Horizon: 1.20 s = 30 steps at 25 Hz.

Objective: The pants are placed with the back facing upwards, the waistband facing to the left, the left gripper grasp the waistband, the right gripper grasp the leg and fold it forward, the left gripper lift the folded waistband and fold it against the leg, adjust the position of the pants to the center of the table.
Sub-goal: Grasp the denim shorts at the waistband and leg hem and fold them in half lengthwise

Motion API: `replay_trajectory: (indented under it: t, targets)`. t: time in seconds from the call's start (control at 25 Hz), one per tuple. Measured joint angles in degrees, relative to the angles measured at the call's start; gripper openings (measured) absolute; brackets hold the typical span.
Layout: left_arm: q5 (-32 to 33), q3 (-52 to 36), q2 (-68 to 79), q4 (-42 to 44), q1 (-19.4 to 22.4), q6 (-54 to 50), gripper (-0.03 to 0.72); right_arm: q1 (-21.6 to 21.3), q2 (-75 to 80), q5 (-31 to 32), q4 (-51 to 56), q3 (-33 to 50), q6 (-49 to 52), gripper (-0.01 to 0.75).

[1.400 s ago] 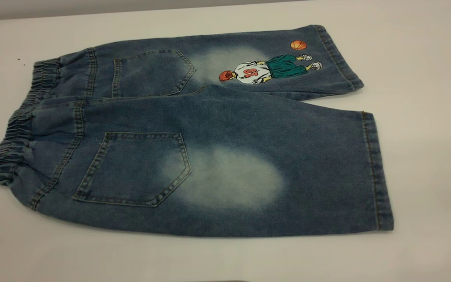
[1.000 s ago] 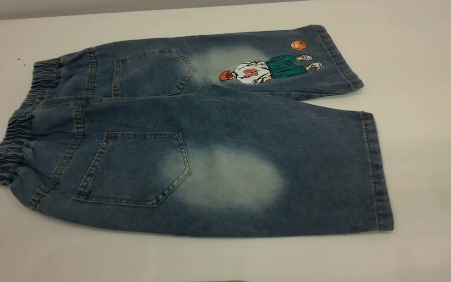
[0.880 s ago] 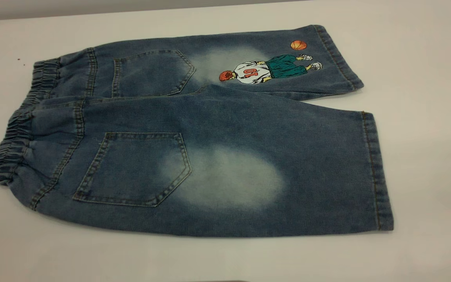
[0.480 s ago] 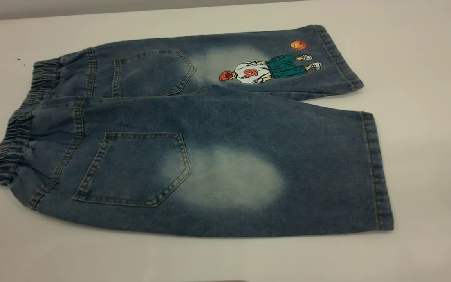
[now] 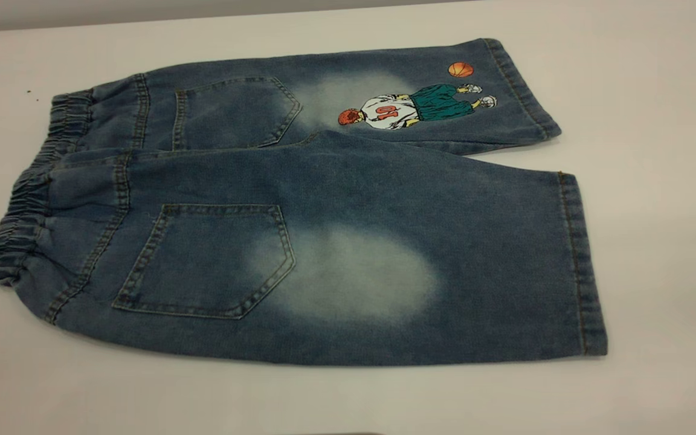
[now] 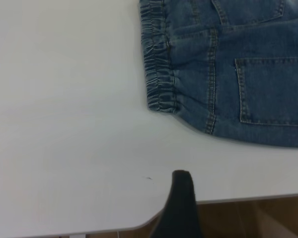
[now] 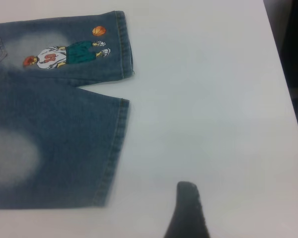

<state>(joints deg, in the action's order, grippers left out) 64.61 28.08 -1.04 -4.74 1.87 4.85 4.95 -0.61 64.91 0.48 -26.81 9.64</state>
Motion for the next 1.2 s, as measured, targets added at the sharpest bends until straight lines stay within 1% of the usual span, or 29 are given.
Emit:
replay_trajectory:
  t: [0.24, 0.4, 0.52, 0.64, 0.72, 0.88, 1.2]
  targets:
    - [0.0, 0.0, 0.0, 0.0, 0.0, -0.2, 0.571, 0.0, 0.0, 0.0, 0.0, 0.0, 0.0, 0.47]
    - [-0.1, 0.0, 0.0, -2.0, 0.0, -0.6, 0.57, 0.0, 0.6, 0.5, 0.2, -0.2, 0.7, 0.47]
    - [-1.2, 1.4, 1.4, -2.2, 0.0, -2.6, 0.57, 0.0, 5.1, 1.3, 0.7, -1.2, 0.3, 0.47]
    - [-3.3, 4.3, 9.0, -2.0, 0.0, -4.8, 0.57, 0.0, 13.0, 0.5, 1.2, -3.0, -1.6, 0.47]
    - [-5.5, 6.3, 15.5, -1.6, 0.0, -7.3, 0.57, 0.0, 19.6, -1.6, 1.5, -4.1, -2.5, 0.47]
    - [-11.6, 9.0, 30.3, -0.7, 0.0, -12.5, 0.57, 0.0, 31.7, -8.3, 4.2, -5.0, -4.1, 0.47]
    - [-22.7, 9.6, 58.3, 1.1, 0.0, -18.3, 0.57, 0.0, 55.7, -20.9, 16.8, -5.0, -13.4, 0.47]
